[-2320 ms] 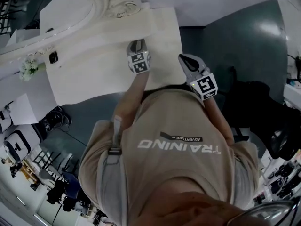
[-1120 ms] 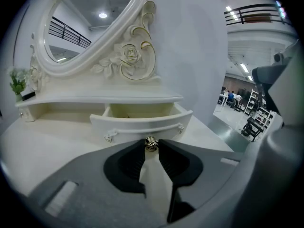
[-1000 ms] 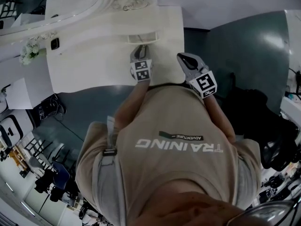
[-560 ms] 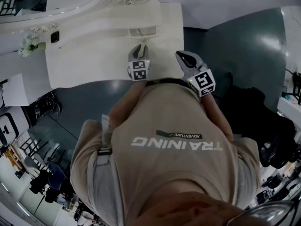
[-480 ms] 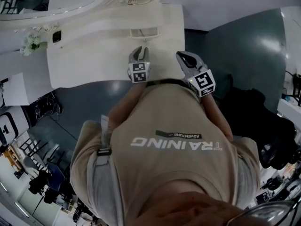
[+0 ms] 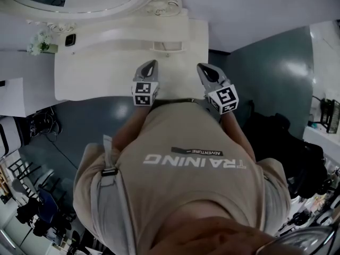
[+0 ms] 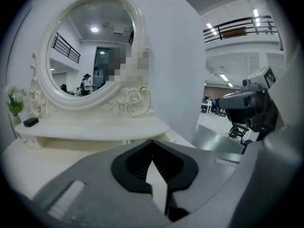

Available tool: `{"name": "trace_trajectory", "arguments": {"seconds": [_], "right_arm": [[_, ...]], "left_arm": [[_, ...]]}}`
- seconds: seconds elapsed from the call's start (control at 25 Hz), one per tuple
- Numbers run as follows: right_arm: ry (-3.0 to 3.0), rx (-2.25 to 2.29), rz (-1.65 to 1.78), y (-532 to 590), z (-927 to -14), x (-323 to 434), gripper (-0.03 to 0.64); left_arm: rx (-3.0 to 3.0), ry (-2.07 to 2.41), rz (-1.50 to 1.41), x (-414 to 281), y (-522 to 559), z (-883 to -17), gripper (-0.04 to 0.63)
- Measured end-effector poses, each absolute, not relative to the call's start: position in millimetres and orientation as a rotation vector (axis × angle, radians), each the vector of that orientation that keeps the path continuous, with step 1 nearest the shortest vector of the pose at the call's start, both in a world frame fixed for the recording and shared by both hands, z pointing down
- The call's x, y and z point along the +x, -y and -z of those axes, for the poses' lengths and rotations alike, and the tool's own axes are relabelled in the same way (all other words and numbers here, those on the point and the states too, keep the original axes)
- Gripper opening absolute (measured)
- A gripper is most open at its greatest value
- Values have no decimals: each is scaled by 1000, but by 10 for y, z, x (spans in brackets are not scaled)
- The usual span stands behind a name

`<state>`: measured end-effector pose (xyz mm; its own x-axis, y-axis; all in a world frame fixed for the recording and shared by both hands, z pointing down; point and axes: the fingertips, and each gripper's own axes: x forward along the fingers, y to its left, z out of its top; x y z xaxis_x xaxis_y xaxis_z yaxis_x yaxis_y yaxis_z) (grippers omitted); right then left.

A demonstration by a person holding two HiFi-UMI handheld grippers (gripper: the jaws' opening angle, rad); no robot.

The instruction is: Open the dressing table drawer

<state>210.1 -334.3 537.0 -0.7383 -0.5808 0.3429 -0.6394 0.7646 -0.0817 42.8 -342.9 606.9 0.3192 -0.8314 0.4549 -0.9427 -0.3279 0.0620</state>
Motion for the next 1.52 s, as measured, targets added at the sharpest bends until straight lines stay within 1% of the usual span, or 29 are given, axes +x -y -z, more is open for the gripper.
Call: {"name": "trace_trajectory", "arguments": {"seconds": [0.28, 0.52, 0.84, 1.04, 1.28, 1.52], "right_arm": [[2681, 985, -148, 3588, -4940, 1976, 3], [2720, 1025, -25, 3780, -4419, 1905, 3], [2764, 1135, 44, 3950, -3987, 1977, 3], [2787, 1143, 81, 3888, -3907, 1937, 3], [2792, 1103, 75, 3847, -3976, 1868, 3], [2780, 1116, 71, 3892, -4019, 1885, 3]], "left_arm": [[2430, 1594, -367, 301, 3674, -5115, 8], [2553, 1561, -304, 353, 3810, -4375, 8], [2678, 1633, -179, 351, 3926, -3710, 8], [2724, 1708, -153, 348, 3927, -3631, 8], [2695, 1698, -208, 333, 3918, -3853, 7], [2630, 1699, -202, 244, 3893, -4005, 8]]}}
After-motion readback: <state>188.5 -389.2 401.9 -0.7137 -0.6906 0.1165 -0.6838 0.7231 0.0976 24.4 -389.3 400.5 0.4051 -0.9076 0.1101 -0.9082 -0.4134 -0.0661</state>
